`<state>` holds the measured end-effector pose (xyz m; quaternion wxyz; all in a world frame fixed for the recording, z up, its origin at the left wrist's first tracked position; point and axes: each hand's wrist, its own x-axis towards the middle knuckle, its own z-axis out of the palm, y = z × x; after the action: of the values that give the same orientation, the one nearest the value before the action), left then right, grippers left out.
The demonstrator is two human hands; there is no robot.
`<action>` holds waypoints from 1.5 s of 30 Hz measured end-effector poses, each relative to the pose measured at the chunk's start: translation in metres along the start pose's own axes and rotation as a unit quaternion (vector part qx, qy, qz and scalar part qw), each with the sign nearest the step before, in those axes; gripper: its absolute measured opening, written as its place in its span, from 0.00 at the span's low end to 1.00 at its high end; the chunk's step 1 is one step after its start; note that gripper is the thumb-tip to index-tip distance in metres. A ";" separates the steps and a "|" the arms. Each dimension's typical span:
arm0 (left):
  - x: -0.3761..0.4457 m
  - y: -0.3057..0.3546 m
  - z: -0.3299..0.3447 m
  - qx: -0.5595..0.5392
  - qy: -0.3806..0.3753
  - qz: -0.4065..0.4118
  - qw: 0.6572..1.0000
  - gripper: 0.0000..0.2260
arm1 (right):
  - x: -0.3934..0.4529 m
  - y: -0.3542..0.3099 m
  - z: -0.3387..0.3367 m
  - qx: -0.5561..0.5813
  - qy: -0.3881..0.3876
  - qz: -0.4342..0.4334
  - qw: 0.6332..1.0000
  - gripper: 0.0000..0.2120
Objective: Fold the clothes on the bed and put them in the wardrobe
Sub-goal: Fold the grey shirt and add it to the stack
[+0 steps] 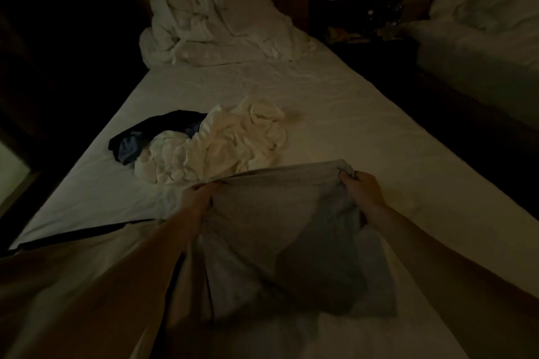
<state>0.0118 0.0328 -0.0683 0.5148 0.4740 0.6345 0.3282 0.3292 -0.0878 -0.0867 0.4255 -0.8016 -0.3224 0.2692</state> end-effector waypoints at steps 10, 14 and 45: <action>0.056 -0.027 0.020 0.306 0.013 0.198 0.931 0.09 | 0.034 0.005 0.025 -0.050 -0.034 0.012 0.998 0.19; 0.018 -0.006 0.004 0.036 -0.053 0.055 0.996 0.07 | 0.008 -0.016 0.003 0.077 -0.055 0.028 0.995 0.05; -0.352 0.086 -0.186 -0.185 -0.038 0.199 0.962 0.07 | -0.339 -0.142 -0.181 0.323 -0.112 -0.130 0.931 0.05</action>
<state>-0.1378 -0.2558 0.1777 0.5416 0.4991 0.4354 0.5177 0.1968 -0.3712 0.1767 0.6541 -0.5364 -0.3649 0.3889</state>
